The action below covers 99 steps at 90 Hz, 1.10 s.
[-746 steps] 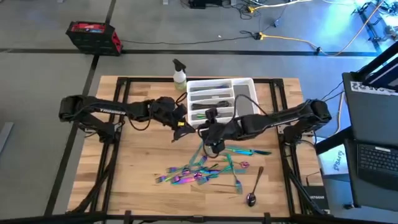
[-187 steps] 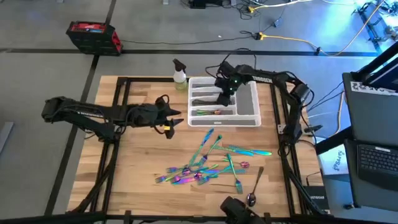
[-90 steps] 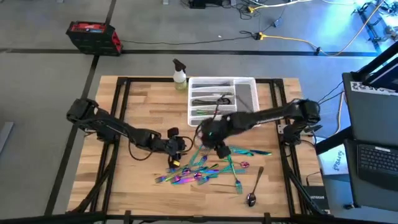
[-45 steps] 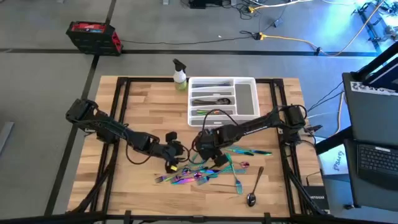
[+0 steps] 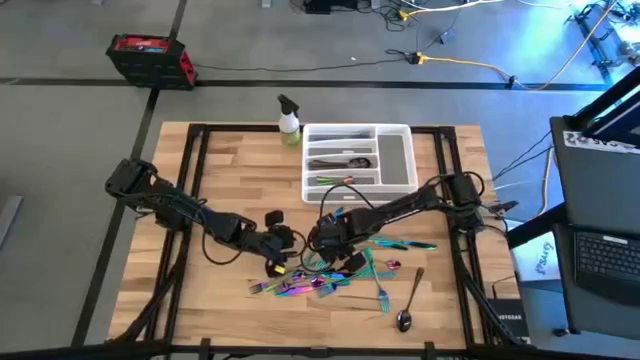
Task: Sort silverware
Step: Put the blue fork on the white silverware tray
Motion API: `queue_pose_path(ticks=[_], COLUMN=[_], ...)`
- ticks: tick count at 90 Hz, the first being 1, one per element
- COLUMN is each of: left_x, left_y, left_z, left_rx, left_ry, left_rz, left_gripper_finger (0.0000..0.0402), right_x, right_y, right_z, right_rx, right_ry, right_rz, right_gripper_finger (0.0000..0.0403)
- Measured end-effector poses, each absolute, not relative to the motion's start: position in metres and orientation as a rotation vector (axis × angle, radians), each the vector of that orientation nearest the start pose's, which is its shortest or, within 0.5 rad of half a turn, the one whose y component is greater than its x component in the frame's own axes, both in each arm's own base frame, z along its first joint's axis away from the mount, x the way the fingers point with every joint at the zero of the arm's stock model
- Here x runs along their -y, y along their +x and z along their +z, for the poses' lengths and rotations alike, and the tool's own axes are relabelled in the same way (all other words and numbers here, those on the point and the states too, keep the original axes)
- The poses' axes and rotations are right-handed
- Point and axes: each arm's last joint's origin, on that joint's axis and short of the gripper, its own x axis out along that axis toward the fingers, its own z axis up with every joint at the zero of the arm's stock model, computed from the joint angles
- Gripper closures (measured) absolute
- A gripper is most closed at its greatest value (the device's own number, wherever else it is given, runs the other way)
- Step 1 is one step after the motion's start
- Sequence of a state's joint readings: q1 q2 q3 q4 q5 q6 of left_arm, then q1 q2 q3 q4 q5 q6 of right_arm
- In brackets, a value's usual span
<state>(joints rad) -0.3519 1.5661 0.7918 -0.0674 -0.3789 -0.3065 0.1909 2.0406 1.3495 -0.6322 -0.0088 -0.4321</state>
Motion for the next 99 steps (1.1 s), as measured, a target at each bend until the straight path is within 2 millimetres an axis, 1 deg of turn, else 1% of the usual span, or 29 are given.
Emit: queue_pose_path(ticks=[16, 24, 33, 41, 47, 55, 79, 88, 94, 99], left_x=[0.093, 0.094, 0.096, 0.097, 0.096, 0.095, 0.092, 0.092, 0.093, 0.094], left_y=[0.284, 0.284, 0.286, 0.286, 0.287, 0.287, 0.288, 0.292, 0.296, 0.298], left_z=[0.168, 0.169, 0.172, 0.173, 0.173, 0.173, 0.174, 0.18, 0.188, 0.193], left_rx=[-0.77, -0.753, -0.712, -0.701, -0.696, -0.693, -0.677, -0.592, -0.52, -0.472], left_ry=[0.011, 0.032, 0.058, 0.067, 0.074, 0.078, 0.093, 0.075, 0.076, 0.085], left_rz=[0.146, 0.183, 0.187, 0.18, 0.196, 0.205, 0.235, 0.283, 0.278, 0.271], left_gripper_finger=[0.0239, 0.0239, 0.0239, 0.0239, 0.0239, 0.0239, 0.0239, 0.0239, 0.0239, 0.0239], right_x=[-0.074, -0.074, -0.072, -0.069, -0.067, -0.063, -0.046, -0.04, -0.035, -0.031], right_y=[0.382, 0.381, 0.377, 0.372, 0.37, 0.364, 0.344, 0.338, 0.334, 0.329], right_z=[0.136, 0.135, 0.138, 0.144, 0.155, 0.18, 0.243, 0.259, 0.271, 0.28], right_rx=[-1.277, -1.295, -1.332, -1.359, -1.339, -1.298, -1.147, -1.094, -1.044, -0.969], right_ry=[-0.482, -0.462, -0.44, -0.402, -0.381, -0.366, -0.273, -0.261, -0.253, -0.237], right_rz=[0.44, 0.427, 0.412, 0.381, 0.359, 0.317, 0.222, 0.171, 0.14, 0.118], right_gripper_finger=[0.0369, 0.0388, 0.0397, 0.0397, 0.0397, 0.0398, 0.0401, 0.0402, 0.0402, 0.0402])
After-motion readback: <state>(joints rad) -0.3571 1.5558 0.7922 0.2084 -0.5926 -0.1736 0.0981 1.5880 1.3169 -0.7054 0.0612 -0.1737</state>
